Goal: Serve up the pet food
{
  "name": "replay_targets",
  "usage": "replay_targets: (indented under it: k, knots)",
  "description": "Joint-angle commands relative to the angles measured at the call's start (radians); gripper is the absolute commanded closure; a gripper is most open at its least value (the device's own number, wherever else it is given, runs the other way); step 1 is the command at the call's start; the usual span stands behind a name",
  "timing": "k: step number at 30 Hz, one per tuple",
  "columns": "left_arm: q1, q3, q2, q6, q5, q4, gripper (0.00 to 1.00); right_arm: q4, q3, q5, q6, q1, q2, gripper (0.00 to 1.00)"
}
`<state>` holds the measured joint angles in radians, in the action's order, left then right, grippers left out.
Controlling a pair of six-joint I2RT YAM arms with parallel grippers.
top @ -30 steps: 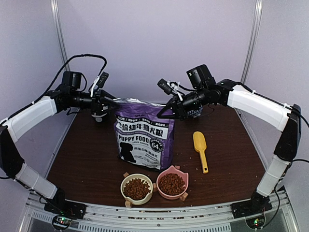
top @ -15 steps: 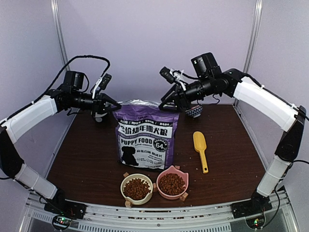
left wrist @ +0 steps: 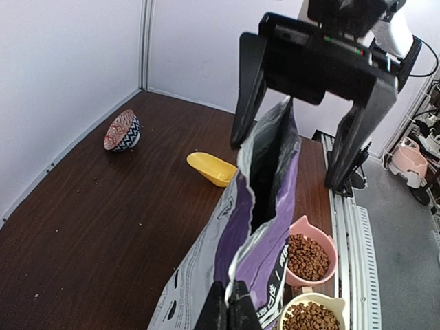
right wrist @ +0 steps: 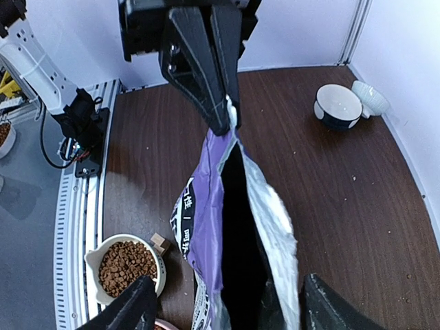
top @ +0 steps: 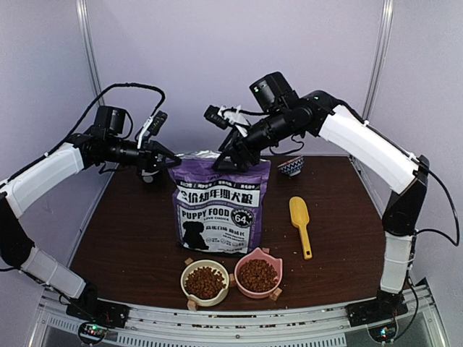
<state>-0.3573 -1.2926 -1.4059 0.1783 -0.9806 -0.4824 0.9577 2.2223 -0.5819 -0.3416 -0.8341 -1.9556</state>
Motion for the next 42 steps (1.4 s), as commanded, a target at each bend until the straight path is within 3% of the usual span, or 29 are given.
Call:
replay_targets:
  k: [1, 5, 7, 11, 14, 15, 20, 22, 26, 27, 33, 35, 42]
  knots:
    - [-0.013, -0.021, 0.038, 0.013, -0.024, 0.016, 1.00, 0.037, 0.065, 0.100, -0.013, -0.035, -0.046, 0.26]
    - [-0.013, -0.027, 0.049, 0.018, -0.030, 0.001, 1.00, 0.047, 0.120, 0.171, -0.018, -0.054, -0.094, 0.25]
    - [-0.013, -0.040, 0.054, 0.028, -0.037, -0.024, 1.00, 0.053, 0.132, 0.199, -0.019, -0.057, -0.107, 0.29]
    - [-0.013, -0.066, 0.061, 0.049, -0.068, -0.077, 1.00, 0.045, 0.127, 0.243, -0.010, -0.058, -0.102, 0.76]
    - [-0.013, -0.066, 0.071, 0.046, -0.110, -0.077, 1.00, 0.020, 0.114, 0.268, -0.005, -0.059, -0.081, 1.00]
    - [-0.014, -0.063, 0.073, 0.046, -0.112, -0.076, 1.00, 0.008, 0.109, 0.267, -0.004, -0.058, -0.074, 1.00]
    - [-0.020, -0.038, 0.065, 0.052, -0.027, -0.090, 0.68, -0.068, 0.069, 0.210, 0.005, -0.058, -0.026, 1.00]
    - [-0.024, -0.034, 0.055, 0.074, 0.013, -0.117, 0.59, -0.081, 0.068, 0.180, 0.008, -0.057, -0.019, 1.00]
    - [-0.043, -0.040, 0.035, 0.114, 0.120, -0.168, 0.49, -0.098, 0.066, 0.131, 0.013, -0.054, -0.012, 1.00]
    - [-0.044, -0.042, 0.032, 0.115, 0.130, -0.169, 0.53, -0.099, 0.066, 0.125, 0.012, -0.054, -0.012, 1.00]
    - [-0.046, -0.033, 0.036, 0.109, 0.100, -0.143, 1.00, -0.082, 0.060, 0.111, 0.009, -0.054, -0.025, 1.00]
    - [-0.052, -0.029, 0.036, 0.106, 0.092, -0.137, 1.00, -0.074, 0.061, 0.101, 0.007, -0.054, -0.034, 0.97]
    - [-0.075, -0.022, 0.036, 0.114, 0.089, -0.136, 1.00, -0.085, 0.076, 0.036, 0.025, -0.055, -0.073, 0.68]
